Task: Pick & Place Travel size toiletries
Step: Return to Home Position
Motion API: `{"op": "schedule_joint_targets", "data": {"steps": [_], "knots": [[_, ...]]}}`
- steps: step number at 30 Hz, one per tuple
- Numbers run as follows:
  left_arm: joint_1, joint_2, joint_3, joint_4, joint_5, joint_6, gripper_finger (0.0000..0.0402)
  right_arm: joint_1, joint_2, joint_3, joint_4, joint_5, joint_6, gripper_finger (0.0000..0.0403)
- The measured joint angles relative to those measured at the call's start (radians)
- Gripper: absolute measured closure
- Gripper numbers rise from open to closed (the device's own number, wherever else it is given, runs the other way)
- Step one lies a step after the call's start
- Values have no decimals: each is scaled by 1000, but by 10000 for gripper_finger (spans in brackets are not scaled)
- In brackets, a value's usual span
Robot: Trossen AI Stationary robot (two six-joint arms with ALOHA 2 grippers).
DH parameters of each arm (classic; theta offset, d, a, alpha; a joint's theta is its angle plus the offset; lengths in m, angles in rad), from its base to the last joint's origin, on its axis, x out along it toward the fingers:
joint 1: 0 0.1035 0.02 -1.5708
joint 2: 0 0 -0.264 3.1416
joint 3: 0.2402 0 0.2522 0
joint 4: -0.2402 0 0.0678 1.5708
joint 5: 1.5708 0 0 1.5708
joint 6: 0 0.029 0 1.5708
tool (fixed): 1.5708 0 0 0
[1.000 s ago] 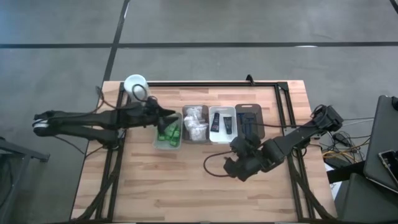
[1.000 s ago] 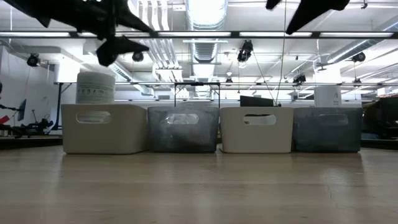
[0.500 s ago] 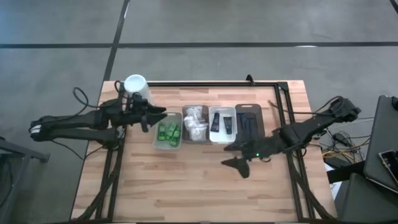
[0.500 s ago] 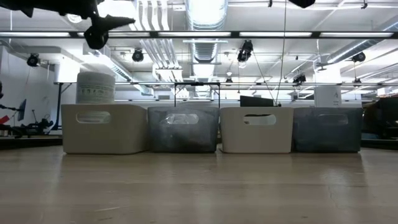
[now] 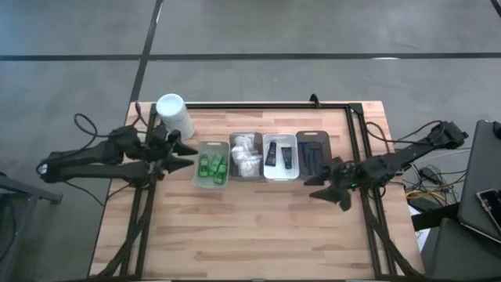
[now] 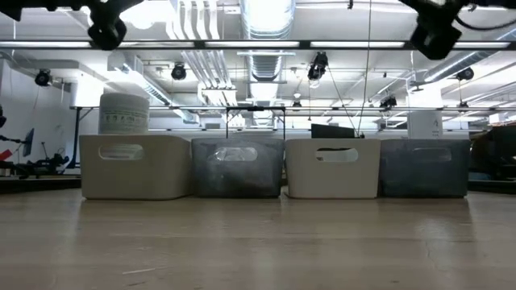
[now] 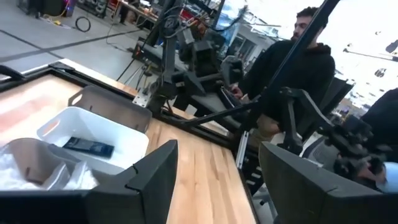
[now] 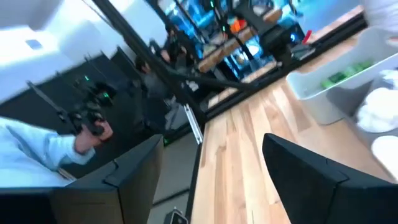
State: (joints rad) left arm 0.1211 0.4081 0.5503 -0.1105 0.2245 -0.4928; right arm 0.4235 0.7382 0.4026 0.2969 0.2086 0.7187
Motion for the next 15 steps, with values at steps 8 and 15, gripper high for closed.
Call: {"op": "schedule_joint_targets", "data": {"steps": [8, 15], "knots": [[0, -178, 0, -133, -6, 83, 172, -1, -343, -187, 3, 5, -39, 154], [1, -328, -26, -236, -101, 146, 172, -2, -569, -330, 3, 56, -46, 172]]}}
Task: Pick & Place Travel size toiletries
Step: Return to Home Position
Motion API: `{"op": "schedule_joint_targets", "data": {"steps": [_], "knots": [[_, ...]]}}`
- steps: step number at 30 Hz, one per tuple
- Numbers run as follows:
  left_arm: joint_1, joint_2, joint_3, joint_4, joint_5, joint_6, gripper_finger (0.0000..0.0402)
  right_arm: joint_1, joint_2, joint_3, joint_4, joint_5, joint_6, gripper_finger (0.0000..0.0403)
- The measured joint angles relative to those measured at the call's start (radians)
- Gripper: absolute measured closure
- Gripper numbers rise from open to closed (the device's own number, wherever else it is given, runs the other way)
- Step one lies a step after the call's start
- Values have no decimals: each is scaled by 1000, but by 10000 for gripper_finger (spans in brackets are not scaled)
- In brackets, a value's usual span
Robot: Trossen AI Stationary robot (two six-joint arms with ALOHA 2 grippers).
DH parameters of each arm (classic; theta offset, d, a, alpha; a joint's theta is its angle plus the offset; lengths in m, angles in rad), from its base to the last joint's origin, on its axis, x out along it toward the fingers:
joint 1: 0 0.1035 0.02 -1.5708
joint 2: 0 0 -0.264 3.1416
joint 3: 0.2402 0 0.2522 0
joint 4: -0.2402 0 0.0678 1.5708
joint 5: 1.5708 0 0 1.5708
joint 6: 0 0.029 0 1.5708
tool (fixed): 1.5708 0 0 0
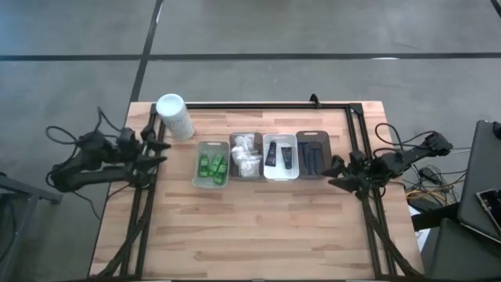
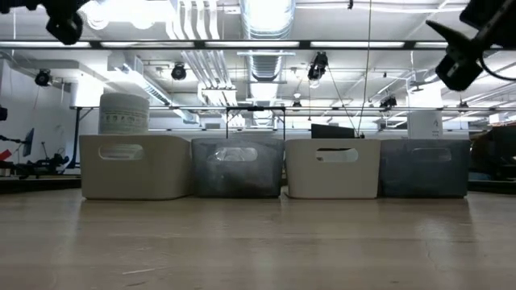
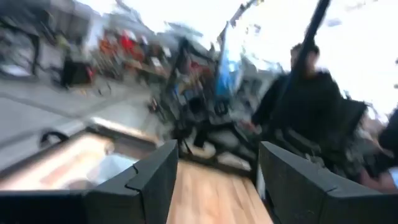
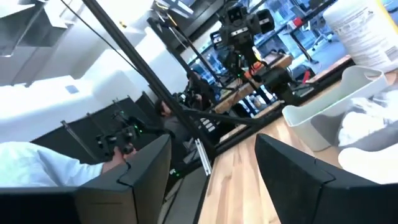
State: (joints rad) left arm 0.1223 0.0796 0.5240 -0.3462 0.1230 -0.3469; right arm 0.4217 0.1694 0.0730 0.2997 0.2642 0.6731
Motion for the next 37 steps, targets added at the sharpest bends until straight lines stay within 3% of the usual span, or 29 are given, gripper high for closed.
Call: {"op": "schedule_joint_targets", "data": {"steps": [3, 6, 15, 19, 37], "knots": [[0, -65, -46, 32, -55, -14, 172, 0, -54, -62, 41, 0, -1, 178], [0, -77, -122, 50, -44, -21, 172, -4, -79, -64, 17, 2, -19, 179], [-1, -63, -411, 520, 45, -66, 172, -16, -111, -64, -12, 17, -192, 153], [-1, -65, -508, 604, 44, -123, 172, -16, -107, -64, -13, 26, -195, 138], [0, -64, -512, 600, 21, -190, 172, -17, -101, -64, -13, 25, -195, 78]]}}
